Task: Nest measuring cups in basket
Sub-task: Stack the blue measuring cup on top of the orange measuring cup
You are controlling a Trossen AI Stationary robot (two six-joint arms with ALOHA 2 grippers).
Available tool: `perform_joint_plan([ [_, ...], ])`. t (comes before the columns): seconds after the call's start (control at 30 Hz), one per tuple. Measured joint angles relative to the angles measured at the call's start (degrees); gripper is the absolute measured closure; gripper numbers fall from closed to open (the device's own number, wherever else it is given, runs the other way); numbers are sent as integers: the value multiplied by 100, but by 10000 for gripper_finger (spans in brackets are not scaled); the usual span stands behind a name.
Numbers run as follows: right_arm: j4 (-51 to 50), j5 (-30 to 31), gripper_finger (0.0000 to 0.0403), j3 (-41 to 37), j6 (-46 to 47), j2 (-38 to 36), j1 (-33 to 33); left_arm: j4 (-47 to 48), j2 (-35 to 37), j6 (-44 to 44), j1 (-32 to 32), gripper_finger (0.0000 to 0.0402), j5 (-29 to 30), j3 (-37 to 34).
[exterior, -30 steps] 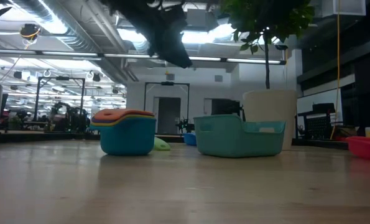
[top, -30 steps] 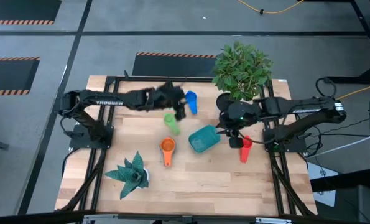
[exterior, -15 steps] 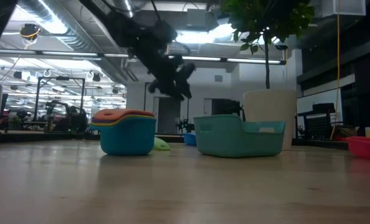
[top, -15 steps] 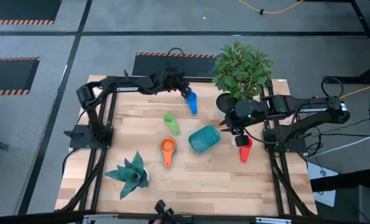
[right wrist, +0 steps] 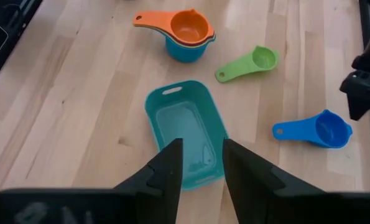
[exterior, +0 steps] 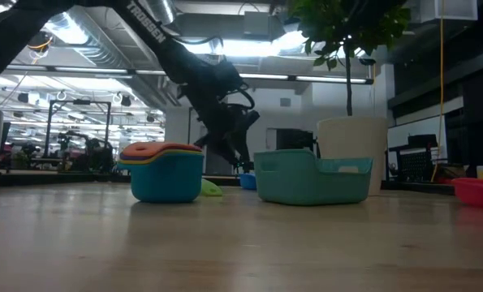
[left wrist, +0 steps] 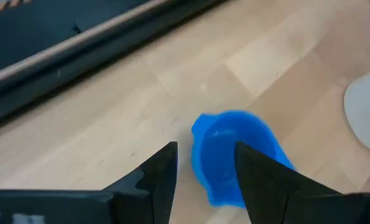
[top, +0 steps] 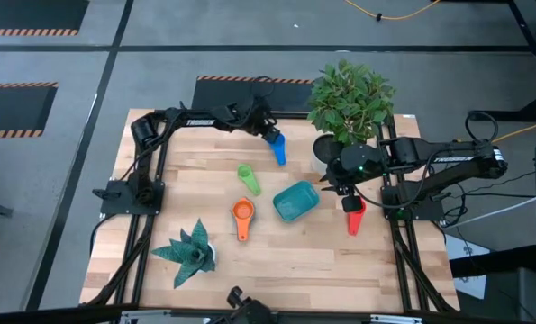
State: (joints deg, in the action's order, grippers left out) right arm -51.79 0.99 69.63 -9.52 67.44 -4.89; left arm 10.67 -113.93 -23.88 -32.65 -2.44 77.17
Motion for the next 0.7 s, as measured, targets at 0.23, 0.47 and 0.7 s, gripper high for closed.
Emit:
perform_joint_plan([
  [0.23,2,-4,285,0,0,0,0,241,9,-7,2,250,-7,-2],
  [0.47,2,-4,285,0,0,0,0,229,-10,-17,43,250,4,-2],
  [0.7,6,-9,285,0,13,2,0,147,-381,-22,134,250,9,-11],
])
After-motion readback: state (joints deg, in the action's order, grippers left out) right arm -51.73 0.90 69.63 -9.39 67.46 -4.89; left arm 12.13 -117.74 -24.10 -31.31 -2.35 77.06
